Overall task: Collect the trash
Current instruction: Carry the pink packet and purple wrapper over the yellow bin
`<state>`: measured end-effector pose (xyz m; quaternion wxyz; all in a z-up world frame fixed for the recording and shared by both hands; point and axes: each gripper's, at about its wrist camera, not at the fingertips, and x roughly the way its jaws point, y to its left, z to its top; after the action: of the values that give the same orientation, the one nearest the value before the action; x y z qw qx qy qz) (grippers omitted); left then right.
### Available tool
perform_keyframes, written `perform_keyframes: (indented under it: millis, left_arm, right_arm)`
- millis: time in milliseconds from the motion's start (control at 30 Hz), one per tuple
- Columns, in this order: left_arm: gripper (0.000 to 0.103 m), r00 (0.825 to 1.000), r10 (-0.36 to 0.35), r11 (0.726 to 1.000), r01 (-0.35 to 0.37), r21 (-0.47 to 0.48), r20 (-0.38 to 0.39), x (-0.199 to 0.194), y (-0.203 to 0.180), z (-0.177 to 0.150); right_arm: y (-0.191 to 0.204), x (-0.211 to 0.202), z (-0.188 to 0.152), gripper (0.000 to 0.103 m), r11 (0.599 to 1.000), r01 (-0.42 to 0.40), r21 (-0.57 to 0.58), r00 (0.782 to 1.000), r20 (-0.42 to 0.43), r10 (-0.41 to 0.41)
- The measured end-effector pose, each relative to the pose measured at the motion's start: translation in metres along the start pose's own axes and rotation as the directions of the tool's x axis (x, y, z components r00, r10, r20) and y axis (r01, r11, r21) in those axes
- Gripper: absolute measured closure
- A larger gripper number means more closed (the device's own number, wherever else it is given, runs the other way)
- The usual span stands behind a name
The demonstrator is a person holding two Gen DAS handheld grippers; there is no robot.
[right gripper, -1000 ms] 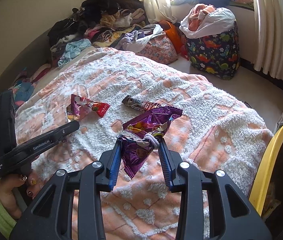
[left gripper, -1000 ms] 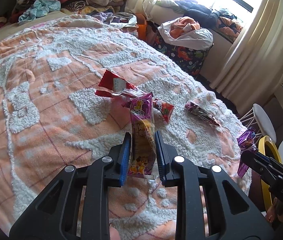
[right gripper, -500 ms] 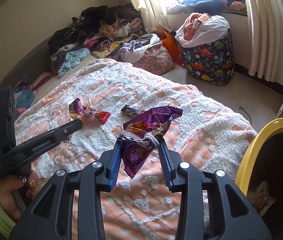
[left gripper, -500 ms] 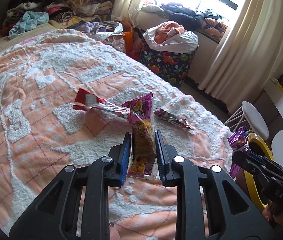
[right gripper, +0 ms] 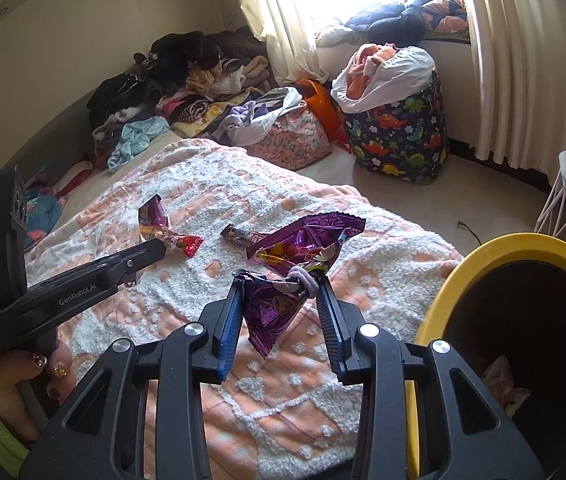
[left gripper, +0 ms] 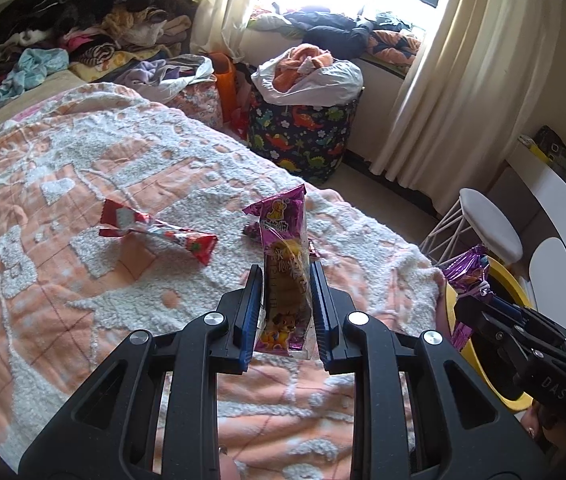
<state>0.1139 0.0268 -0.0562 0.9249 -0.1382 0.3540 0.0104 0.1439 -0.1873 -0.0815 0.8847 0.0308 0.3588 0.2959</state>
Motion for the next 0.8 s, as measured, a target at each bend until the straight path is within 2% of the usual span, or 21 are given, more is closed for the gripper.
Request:
perform_keyframes:
  millis: [800]
  left_arm:
    - [0.085, 0.996, -0.085, 0.988, 0.087, 0.131, -0.016, -0.003, -0.065, -0.006]
  right_arm:
    - [-0.046, -0.05, -0.015, 0.069, 0.993, 0.072, 0.095, 0.994, 0.073, -0.079]
